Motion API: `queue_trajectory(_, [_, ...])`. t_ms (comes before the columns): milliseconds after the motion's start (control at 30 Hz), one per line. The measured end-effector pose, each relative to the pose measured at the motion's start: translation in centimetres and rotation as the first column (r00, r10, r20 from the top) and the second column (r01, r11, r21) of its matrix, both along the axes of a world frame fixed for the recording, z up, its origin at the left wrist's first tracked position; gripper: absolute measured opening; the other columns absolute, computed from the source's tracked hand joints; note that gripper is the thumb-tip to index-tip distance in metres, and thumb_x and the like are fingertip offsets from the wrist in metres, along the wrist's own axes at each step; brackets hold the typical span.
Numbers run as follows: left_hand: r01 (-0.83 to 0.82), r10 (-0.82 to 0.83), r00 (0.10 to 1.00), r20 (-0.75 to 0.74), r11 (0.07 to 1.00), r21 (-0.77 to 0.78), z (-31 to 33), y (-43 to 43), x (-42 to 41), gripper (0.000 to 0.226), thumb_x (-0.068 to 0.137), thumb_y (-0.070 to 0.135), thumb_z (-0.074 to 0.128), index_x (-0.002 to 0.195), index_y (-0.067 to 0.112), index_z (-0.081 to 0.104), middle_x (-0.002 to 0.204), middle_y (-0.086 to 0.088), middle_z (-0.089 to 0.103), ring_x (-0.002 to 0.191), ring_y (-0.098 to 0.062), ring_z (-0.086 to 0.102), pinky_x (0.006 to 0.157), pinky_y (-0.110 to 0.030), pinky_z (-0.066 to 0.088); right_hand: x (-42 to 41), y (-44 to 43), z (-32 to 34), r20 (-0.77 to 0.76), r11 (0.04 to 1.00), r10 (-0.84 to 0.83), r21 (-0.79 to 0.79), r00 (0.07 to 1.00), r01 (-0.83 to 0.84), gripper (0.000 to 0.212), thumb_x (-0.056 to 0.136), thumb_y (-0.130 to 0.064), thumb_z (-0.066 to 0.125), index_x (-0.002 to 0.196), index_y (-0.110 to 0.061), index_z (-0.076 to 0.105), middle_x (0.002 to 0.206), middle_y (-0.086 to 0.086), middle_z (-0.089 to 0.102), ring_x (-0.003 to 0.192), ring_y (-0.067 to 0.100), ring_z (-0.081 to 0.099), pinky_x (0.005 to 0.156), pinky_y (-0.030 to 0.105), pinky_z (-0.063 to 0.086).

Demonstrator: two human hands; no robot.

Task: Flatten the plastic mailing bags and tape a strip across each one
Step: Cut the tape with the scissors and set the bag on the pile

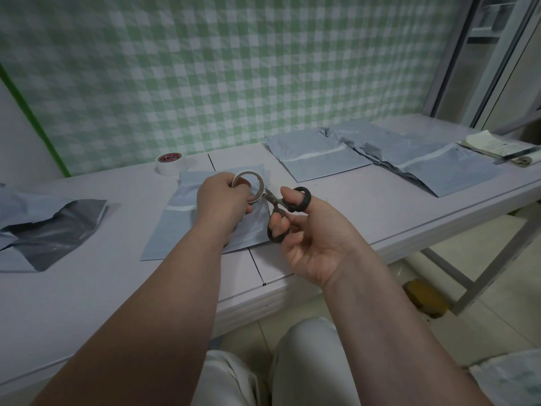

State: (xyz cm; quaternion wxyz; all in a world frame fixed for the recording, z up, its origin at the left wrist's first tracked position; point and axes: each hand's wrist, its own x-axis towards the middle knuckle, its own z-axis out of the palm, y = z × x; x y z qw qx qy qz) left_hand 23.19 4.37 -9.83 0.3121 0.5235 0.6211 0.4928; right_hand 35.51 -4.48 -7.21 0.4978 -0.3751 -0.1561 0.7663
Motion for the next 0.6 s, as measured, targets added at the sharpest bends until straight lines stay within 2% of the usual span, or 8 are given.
queue_trajectory(600, [0.003,-0.003,1.0,0.003,1.0,0.011,-0.06,-0.02,-0.03,0.019,0.084,0.006,0.05,0.091,-0.005,0.063,0.067,-0.01,0.06,0.034,-0.002,0.051,0.053,-0.028,0.042,-0.48,-0.16,-0.25,0.022,0.998,-0.049,0.038,0.999,0.048,0.019,0.091,-0.018,0.059,0.076,-0.008,0.055,0.05,0.003,0.049,0.036,0.005,0.044,0.029,0.007,0.028])
